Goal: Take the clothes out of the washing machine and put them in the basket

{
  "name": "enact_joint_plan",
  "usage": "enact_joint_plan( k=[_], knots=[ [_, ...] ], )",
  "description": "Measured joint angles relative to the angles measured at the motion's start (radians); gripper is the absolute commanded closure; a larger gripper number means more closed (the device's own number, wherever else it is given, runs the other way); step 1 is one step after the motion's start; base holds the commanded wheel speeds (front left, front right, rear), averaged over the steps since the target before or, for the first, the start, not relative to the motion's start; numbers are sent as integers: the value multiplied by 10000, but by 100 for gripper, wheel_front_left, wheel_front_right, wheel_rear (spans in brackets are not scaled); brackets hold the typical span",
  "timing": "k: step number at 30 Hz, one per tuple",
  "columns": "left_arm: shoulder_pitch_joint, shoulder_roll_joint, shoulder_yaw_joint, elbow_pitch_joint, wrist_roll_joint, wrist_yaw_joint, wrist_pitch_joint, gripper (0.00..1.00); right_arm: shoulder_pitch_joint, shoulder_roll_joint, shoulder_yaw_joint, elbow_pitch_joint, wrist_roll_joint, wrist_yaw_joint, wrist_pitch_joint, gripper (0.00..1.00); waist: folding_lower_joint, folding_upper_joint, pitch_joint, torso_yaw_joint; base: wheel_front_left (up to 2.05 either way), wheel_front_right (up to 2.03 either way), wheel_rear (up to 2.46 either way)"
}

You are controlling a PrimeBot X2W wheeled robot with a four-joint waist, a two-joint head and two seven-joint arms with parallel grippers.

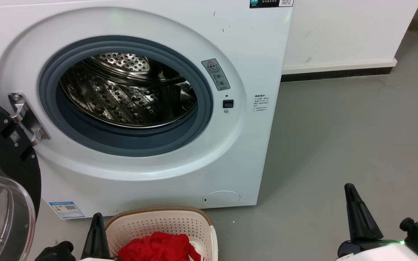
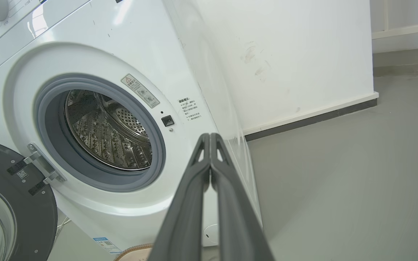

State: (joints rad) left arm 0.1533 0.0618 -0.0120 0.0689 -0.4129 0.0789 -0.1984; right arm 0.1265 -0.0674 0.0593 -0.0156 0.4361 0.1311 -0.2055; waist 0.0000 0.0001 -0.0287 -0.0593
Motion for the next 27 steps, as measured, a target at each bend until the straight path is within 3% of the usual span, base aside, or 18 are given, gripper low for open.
enact_joint_plan(
  k=[27],
  knots=[
    [-869, 163, 144, 650, -4284, -706, 832, 100, -709, -157, -261, 863, 4220, -2, 830, 100, 1, 0, 76, 142, 0, 0, 0]
  ],
)
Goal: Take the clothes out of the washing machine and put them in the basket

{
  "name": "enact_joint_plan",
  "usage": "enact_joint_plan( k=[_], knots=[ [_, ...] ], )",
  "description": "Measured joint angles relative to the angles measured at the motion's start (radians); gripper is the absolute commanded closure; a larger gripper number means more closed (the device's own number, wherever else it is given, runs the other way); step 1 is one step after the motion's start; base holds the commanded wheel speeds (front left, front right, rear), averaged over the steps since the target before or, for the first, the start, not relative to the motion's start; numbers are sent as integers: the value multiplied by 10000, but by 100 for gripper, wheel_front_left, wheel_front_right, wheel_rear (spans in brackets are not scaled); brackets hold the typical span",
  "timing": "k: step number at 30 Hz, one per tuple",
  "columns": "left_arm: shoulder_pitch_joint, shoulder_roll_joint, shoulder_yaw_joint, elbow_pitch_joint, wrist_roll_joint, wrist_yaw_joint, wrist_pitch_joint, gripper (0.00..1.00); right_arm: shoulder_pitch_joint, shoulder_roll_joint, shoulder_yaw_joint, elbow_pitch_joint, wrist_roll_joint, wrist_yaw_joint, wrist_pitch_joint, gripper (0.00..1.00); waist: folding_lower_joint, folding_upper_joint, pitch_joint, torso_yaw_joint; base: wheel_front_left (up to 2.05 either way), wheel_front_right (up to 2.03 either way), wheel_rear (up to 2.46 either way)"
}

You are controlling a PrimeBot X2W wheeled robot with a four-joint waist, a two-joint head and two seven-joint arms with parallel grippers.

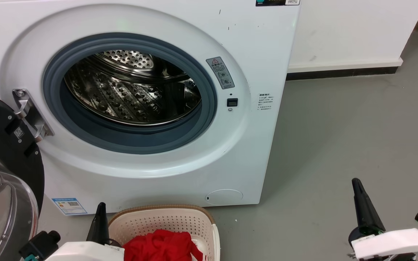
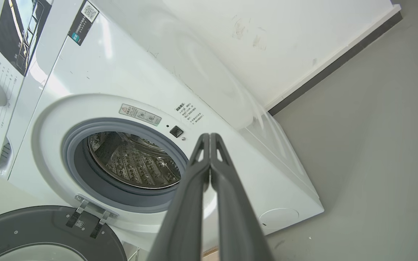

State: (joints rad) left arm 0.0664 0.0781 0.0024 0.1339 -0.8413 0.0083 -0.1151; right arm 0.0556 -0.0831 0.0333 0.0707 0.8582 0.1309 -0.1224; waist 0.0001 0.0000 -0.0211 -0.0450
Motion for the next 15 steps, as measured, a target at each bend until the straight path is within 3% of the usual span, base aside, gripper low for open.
enact_joint_plan(
  k=[15],
  knots=[
    [-406, 29, 121, 255, -2054, -347, 460, 100, -386, -38, -201, 428, 2054, 0, 456, 100, 0, 0, 47, 87, 0, 0, 0]
  ],
)
